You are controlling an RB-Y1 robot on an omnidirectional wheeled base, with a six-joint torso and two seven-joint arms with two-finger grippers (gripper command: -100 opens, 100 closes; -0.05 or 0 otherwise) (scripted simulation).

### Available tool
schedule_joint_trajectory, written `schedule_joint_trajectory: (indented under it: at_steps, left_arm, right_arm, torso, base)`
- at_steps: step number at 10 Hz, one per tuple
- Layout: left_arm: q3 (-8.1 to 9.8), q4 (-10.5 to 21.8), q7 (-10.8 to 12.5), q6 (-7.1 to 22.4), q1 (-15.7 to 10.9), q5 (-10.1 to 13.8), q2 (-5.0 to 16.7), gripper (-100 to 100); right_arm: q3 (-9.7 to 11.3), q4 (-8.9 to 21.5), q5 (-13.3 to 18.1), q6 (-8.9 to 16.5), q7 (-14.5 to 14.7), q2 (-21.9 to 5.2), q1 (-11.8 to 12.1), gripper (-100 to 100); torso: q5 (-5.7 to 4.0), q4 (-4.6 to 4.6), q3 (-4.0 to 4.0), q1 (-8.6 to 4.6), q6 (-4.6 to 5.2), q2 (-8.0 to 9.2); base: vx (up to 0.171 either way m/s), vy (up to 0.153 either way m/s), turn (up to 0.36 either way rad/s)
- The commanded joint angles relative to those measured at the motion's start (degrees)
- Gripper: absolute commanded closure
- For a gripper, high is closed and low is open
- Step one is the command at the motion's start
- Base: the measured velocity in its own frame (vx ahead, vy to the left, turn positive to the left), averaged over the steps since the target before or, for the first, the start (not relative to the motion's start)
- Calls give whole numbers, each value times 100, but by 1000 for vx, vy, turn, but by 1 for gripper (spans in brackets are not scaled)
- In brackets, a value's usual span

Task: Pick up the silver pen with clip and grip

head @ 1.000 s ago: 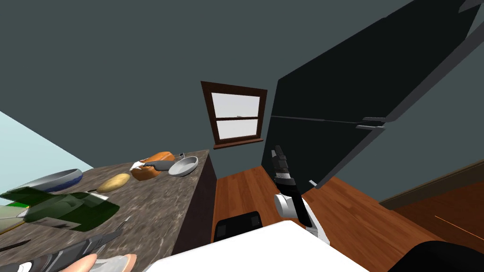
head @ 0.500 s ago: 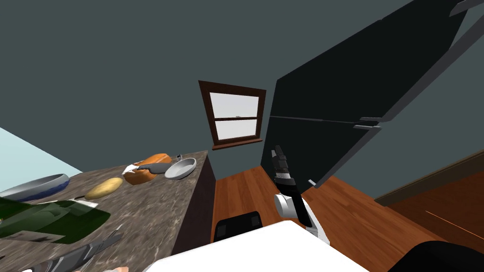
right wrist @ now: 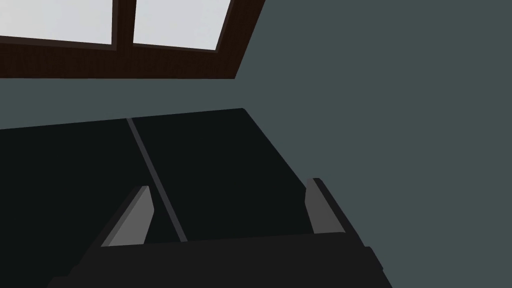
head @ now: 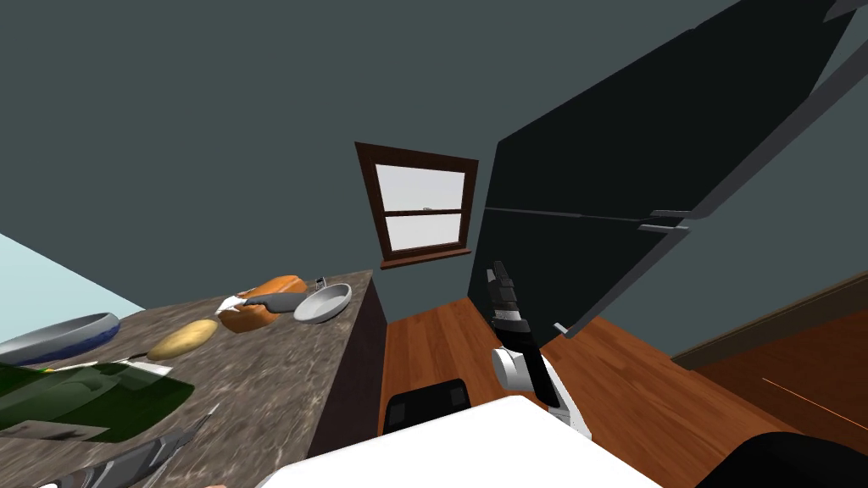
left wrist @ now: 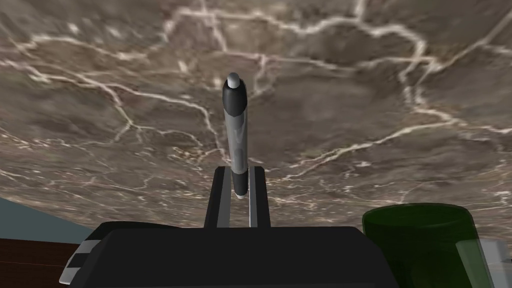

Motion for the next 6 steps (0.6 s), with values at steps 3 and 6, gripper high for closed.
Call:
schedule_joint_trajectory:
  at_steps: [3, 6]
  left_arm:
    - [46, -63, 34, -86, 49, 63, 173, 100]
    - [44, -68, 47, -96, 37, 62, 204, 0]
  right_arm:
    - [0, 0, 0, 0, 0, 0, 0, 0]
    - [0, 0, 0, 0, 0, 0, 0, 0]
  torso:
    - [0, 0, 0, 1, 0, 1]
    - [-1, 3, 9, -5, -4, 16]
  base:
    - [-11, -4, 28]
    - [-27, -8, 32]
